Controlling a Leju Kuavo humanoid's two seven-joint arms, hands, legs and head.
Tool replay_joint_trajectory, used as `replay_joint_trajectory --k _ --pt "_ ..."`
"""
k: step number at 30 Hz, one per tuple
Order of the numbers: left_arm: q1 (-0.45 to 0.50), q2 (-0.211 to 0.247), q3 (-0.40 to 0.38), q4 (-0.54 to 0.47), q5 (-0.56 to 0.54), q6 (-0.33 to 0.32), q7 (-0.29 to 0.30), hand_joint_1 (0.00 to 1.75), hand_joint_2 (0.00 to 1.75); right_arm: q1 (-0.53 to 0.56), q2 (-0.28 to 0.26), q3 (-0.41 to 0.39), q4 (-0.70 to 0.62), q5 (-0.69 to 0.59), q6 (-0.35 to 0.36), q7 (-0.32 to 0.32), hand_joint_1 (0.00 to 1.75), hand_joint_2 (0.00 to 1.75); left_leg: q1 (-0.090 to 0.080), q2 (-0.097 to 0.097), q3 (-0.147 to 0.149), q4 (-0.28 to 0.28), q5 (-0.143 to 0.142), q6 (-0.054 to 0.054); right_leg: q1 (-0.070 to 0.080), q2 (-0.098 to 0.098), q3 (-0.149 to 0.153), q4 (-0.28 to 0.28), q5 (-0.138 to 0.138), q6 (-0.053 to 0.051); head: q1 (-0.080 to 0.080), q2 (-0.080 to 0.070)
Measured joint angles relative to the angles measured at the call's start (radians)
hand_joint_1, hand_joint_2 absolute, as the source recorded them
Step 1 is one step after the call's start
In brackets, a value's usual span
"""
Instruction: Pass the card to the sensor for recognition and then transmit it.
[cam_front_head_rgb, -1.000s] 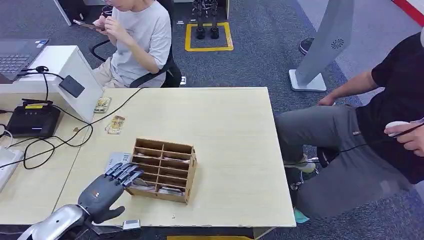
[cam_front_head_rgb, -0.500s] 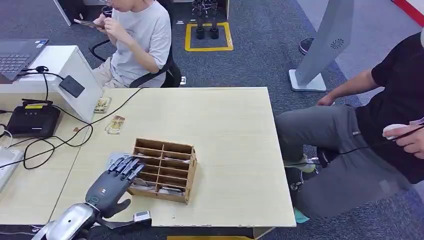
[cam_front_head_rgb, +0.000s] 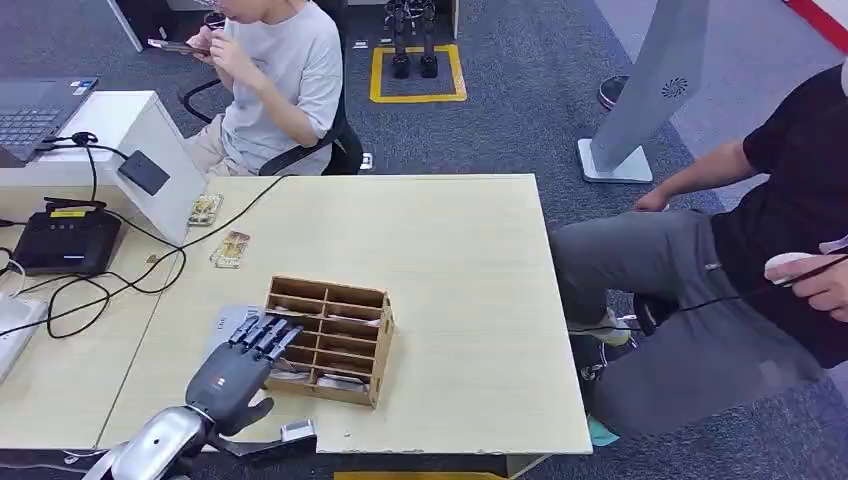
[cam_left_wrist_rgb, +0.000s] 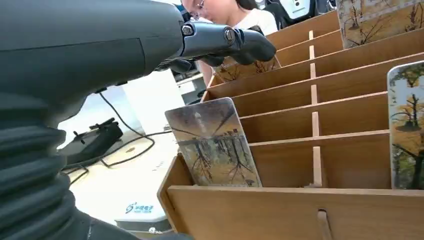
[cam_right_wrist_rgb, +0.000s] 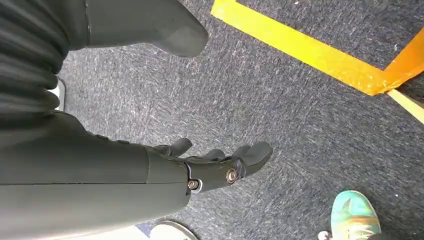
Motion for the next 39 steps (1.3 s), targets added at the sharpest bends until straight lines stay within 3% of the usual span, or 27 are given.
replay_joint_trajectory --k 39 --pt "-0.015 -0.026 0.023 0.014 -0.063 -0.006 0.043 0.00 1.75 0.001 0.000 0.000 0.000 0.002 -0.011 -0.010 0.00 1.75 0.000 0.000 0.000 0.000 0.000 0.000 0.000 0.000 0.000 0.000 0.000 0.000 0.000 0.000"
